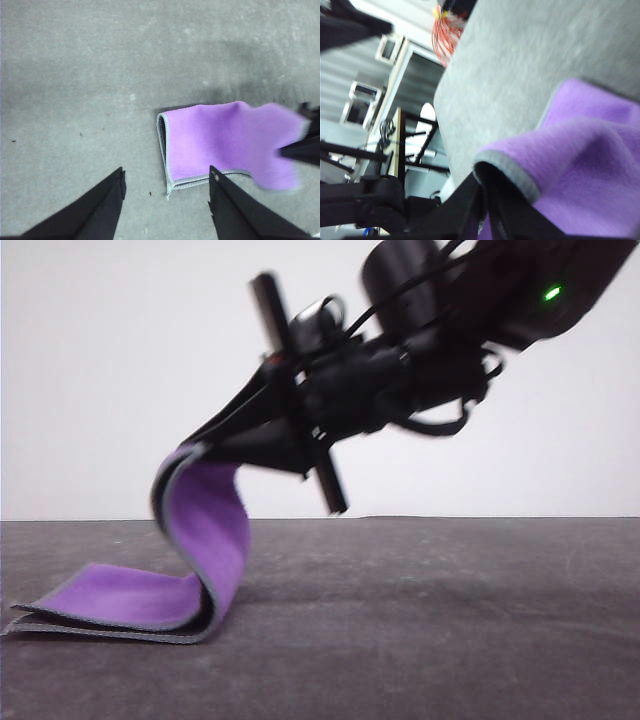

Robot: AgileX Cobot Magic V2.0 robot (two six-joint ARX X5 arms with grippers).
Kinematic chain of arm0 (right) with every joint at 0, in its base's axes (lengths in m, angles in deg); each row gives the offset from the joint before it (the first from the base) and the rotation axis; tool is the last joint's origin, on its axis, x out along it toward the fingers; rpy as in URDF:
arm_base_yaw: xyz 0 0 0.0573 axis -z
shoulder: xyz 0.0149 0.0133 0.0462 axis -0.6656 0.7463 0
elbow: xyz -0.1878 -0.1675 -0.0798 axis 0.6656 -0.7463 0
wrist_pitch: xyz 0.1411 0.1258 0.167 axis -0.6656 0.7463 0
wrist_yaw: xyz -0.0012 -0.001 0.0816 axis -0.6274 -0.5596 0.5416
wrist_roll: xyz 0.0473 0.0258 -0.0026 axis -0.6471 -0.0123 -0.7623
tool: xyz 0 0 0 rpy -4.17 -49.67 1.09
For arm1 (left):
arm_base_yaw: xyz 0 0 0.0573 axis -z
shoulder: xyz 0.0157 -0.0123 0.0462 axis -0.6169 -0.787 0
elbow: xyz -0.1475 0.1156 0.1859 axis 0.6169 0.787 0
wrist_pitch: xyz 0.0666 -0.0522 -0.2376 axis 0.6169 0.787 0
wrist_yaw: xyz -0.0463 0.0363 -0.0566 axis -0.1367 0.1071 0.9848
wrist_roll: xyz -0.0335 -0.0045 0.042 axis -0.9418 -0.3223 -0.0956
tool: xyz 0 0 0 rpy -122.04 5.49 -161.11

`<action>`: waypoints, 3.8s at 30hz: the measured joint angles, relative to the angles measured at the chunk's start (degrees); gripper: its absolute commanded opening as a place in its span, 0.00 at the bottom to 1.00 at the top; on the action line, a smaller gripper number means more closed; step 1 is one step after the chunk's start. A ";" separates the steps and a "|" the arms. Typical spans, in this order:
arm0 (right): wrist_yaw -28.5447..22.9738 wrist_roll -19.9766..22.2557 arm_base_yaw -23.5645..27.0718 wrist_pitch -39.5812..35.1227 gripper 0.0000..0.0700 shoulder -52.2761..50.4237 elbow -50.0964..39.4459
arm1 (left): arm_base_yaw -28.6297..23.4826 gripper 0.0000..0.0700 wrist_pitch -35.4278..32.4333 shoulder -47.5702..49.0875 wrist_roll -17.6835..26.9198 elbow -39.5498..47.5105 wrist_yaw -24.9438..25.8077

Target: Fold clothes

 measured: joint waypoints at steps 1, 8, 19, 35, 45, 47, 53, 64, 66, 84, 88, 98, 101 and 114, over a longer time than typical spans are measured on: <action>-0.02 -0.02 -0.56 0.18 0.01 1.42 0.71 | 0.00 0.45 0.00 0.00 0.00 0.00 0.00; -0.02 -0.07 -2.69 0.66 0.01 8.81 6.79 | 0.00 0.45 0.00 0.00 0.00 0.00 0.00; -2.54 -0.46 -4.19 0.53 0.01 12.88 9.71 | 0.00 0.45 0.00 0.00 0.00 0.00 0.00; -3.70 -0.41 -4.51 0.05 0.48 12.86 10.34 | 0.00 0.45 -0.01 0.00 0.00 0.00 0.00; -1.94 -0.40 -4.63 0.05 0.57 12.86 10.42 | 0.00 0.45 -0.20 0.00 0.00 0.00 0.00; 0.03 -0.25 -4.60 0.11 0.57 12.86 11.07 | 0.00 0.45 -0.22 0.00 0.00 0.00 -0.01; 6.56 0.59 -3.29 0.06 0.57 12.74 15.48 | 0.00 0.45 -0.35 0.00 0.00 0.00 0.00; 4.28 11.12 8.18 19.61 0.57 2.76 16.11 | 0.00 0.45 -0.42 0.00 0.02 0.00 0.00; -0.53 17.48 11.30 29.93 0.57 -0.87 16.11 | 0.00 0.45 -0.49 0.00 0.02 0.00 0.00; -36.01 45.66 25.29 62.04 0.57 -36.19 4.49 | 0.00 0.45 -2.62 0.00 0.02 0.00 0.00; -35.98 45.70 25.55 59.51 0.57 -41.96 -4.14 | 0.00 0.45 -2.65 0.00 0.02 0.00 0.00; -35.97 45.34 25.60 56.52 0.57 -44.56 -9.29 | 0.00 0.44 -2.96 0.00 0.02 0.00 0.00; -35.97 45.01 25.68 56.50 0.33 -44.56 -9.29 | 0.00 0.31 -2.96 0.00 0.02 0.00 0.00; -35.97 44.93 25.69 56.43 0.01 -44.56 -9.29 | 0.00 0.02 -2.78 0.00 -1.30 0.00 0.00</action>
